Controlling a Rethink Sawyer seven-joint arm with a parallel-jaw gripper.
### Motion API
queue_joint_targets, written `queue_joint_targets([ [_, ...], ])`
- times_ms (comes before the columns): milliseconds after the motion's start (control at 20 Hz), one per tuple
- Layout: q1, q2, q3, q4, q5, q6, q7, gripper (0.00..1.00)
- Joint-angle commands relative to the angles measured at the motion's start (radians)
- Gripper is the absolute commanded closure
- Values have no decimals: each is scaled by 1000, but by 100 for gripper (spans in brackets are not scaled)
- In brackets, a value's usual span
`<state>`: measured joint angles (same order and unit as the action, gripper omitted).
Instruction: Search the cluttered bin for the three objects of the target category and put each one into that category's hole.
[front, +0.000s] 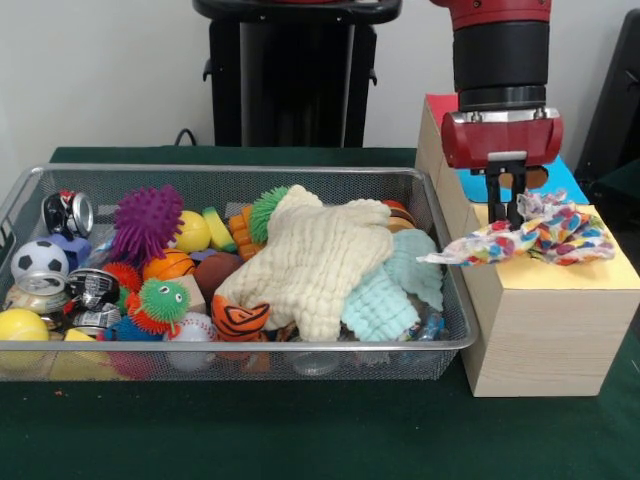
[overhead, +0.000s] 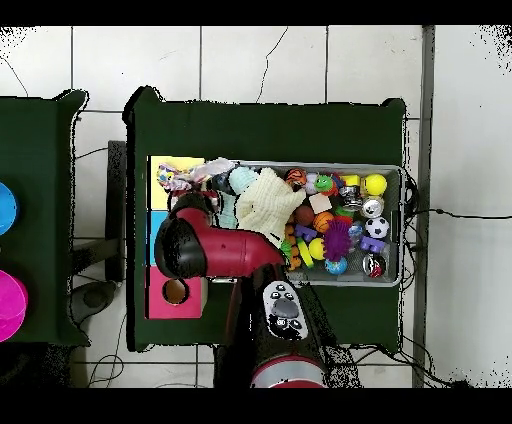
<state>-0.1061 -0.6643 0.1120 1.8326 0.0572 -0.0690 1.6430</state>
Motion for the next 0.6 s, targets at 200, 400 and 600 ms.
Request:
queue_joint_targets([
  [200, -45, -46, 181, 103, 53, 82, 244, 100],
  [400, -53, -37, 196, 110, 46, 52, 245, 100],
  [600, -42, 0, 172, 89, 48, 49, 232, 100],
])
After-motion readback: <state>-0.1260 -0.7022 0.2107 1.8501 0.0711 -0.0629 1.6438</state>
